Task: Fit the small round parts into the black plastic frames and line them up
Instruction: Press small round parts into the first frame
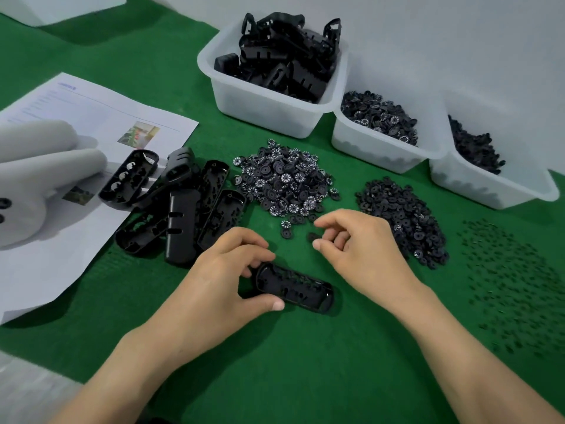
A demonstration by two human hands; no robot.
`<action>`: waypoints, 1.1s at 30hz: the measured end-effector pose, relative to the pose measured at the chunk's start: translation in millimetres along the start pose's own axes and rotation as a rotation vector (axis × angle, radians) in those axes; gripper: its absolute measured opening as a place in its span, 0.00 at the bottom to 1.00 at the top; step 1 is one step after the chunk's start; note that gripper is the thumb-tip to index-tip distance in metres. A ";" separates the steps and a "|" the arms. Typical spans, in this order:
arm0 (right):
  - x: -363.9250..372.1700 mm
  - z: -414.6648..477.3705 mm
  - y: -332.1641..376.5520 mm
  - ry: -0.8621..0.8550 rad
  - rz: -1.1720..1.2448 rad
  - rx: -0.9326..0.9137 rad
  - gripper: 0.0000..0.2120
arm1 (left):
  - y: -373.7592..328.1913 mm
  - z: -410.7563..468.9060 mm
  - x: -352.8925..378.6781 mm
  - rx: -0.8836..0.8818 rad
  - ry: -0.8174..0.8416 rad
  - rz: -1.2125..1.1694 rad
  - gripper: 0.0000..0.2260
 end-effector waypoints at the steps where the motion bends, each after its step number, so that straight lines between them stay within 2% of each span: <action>1: 0.6 1.1 -0.2 -0.004 -0.013 -0.012 0.07 | -0.6 0.3 -0.3 -0.002 0.000 -0.004 0.26; 7: 0.0 -1.3 7.9 -0.017 -0.030 -0.114 0.02 | -1.6 0.6 -0.6 0.002 0.001 0.003 0.26; 11: 6.3 -18.3 28.2 0.209 0.063 -0.283 0.06 | -2.1 1.2 -1.0 0.010 0.009 -0.005 0.26; 13: 10.8 -21.3 33.1 0.262 0.016 -0.322 0.07 | -2.7 1.3 -1.2 0.018 0.012 -0.009 0.25; 19: 12.8 -22.5 37.5 0.280 -0.146 -0.451 0.05 | -2.9 1.5 -1.6 0.024 0.009 -0.008 0.24; 25: 12.1 -23.0 40.9 0.323 -0.256 -0.506 0.05 | -2.7 1.5 -1.0 0.021 0.003 -0.003 0.25; 28: 12.5 -17.8 43.4 0.360 -0.212 -0.438 0.05 | -2.4 1.4 -1.2 0.019 0.001 -0.005 0.25; 31: 5.6 0.2 33.6 0.163 -0.008 -0.214 0.05 | -1.9 1.1 -1.1 0.018 -0.002 0.004 0.23; 33: 8.7 10.1 23.1 0.051 -0.102 -0.108 0.08 | -1.5 0.9 -0.6 0.019 -0.010 0.012 0.22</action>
Point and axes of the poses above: each hand's wrist, its own z-axis towards the middle knuckle, its own x-axis out of the palm, y = z × x, the point moved 3 cm from there along z, towards the middle knuckle, and after that the axes turned 15 degrees about z, right-handed, at the moved point
